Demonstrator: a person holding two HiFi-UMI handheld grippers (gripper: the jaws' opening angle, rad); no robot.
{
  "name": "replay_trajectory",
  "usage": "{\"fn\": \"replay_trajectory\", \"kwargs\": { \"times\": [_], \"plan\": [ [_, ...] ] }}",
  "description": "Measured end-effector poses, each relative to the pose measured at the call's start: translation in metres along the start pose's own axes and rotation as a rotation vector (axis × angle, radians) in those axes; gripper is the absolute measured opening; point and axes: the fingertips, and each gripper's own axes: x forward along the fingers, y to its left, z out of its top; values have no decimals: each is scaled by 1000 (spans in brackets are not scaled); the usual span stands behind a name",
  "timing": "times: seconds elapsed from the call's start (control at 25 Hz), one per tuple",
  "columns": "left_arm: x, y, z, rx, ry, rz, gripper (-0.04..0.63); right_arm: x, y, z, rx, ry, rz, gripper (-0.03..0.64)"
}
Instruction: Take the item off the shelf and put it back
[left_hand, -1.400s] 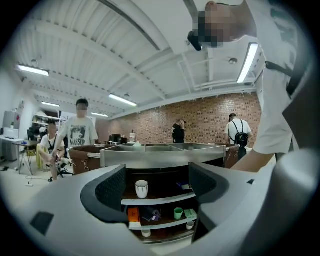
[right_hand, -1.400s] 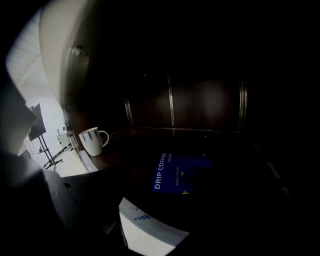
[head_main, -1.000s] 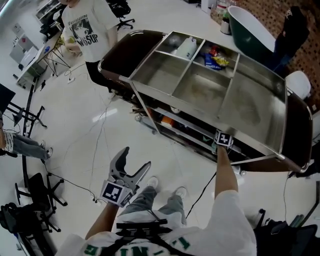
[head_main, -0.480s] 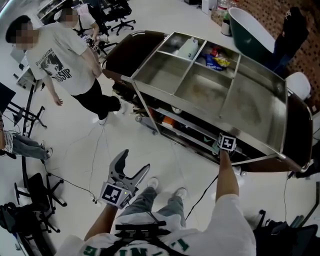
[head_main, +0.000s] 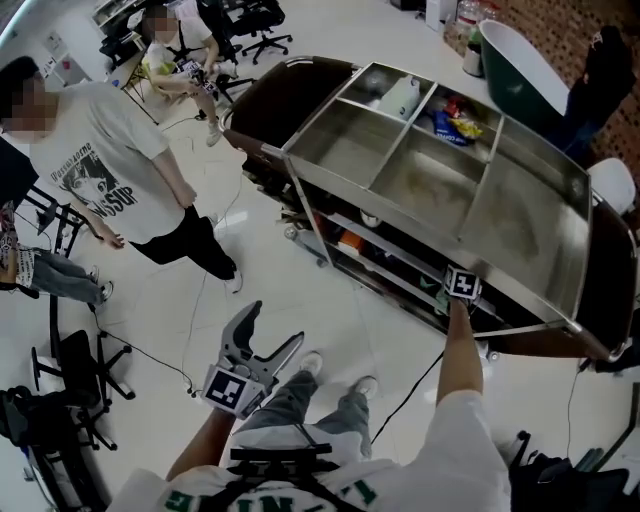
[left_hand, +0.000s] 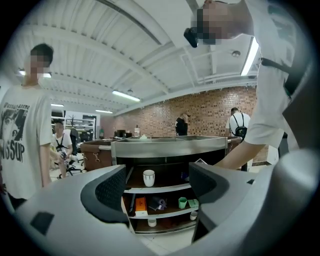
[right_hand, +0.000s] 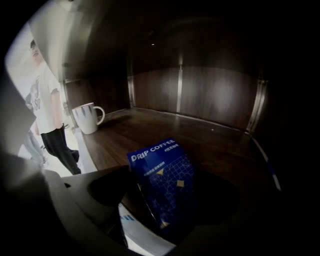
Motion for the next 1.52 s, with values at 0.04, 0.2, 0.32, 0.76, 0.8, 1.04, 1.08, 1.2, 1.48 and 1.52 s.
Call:
{"fn": "replay_trajectory", "kwargs": {
  "times": [0.04, 0.2, 0.32, 0.76, 0.8, 1.04, 1.08, 1.2, 1.48, 1.52],
  "plan": [
    [-2, 2, -1, -3, 2, 7, 379, 1, 6, -1, 8, 5, 29, 383],
    [-7, 5, -5, -11, 9, 20, 379, 8, -8, -5, -7, -7, -12, 367],
    [-10, 4, -9, -4, 11, 20, 379, -1, -21, 20, -68, -92, -79, 364],
    [-23, 7, -28, 19, 20, 38, 379, -2, 29, -4, 18, 46, 89, 202],
    [-22, 4, -22, 3, 19, 35, 379, -2, 28, -5, 22, 50, 83, 179],
    [-26, 4, -19, -27, 26, 41, 379, -10, 25, -7, -4, 51, 36, 90],
    [-26, 5, -21, -21, 23, 39, 379, -14, 27, -6, -11, 43, 39, 84],
    [-25, 10, -30, 13, 0, 27, 379, -34, 36, -7, -5, 4, 57, 61],
    [-6, 5, -20, 10, -55, -47, 379, -113, 82, -29, 35, -93, 129, 51],
    [-4, 6, -17, 9, -67, -55, 379, -130, 89, -28, 51, -116, 136, 51]
  ]
}}
